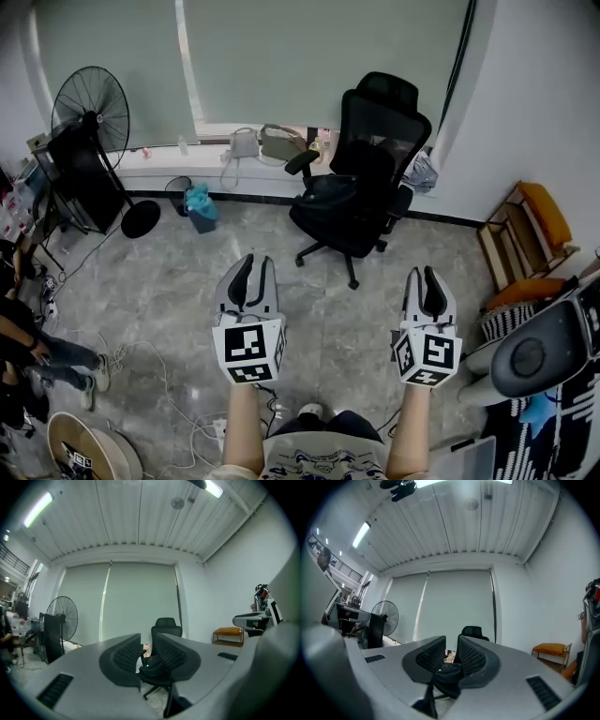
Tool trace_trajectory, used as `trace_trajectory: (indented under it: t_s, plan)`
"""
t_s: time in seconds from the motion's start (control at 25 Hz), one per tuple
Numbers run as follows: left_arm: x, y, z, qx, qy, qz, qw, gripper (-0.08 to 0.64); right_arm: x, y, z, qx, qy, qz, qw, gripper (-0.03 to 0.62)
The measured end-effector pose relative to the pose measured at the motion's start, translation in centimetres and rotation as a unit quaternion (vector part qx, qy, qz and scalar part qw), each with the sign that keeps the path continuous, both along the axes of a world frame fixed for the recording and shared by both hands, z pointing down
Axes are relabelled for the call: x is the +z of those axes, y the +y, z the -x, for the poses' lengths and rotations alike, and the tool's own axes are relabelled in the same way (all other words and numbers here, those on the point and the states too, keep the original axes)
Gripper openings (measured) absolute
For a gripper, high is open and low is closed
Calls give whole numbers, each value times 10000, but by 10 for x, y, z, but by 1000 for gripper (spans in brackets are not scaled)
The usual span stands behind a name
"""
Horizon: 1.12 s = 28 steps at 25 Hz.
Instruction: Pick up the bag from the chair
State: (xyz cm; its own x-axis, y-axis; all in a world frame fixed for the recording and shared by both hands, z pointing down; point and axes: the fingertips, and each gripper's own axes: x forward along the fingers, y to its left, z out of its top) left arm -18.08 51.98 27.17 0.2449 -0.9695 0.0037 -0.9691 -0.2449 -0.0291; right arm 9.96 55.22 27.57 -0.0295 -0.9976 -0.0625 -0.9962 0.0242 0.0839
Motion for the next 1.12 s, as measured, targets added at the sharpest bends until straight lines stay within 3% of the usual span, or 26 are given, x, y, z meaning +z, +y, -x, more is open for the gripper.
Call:
trace_trajectory:
  t_s: [0.2,0.56,0.88,1.12]
  plan:
    - [7,-11,3,82,-31,71,9999,197,9,-10,9,-188,-24,85,9998,166]
    - [26,-60,-5,-6,-74,275,9996,221,23,-70,4,-423,-92,198,9989,230]
    - [30,-159,-20,-303,-86,297,9991,221,28,-183,-11,-748,-73,230,9969,244]
    - [19,-257,-57,-336,-110,207,9992,221,19,-289,-39,-972,64,181,9951,244]
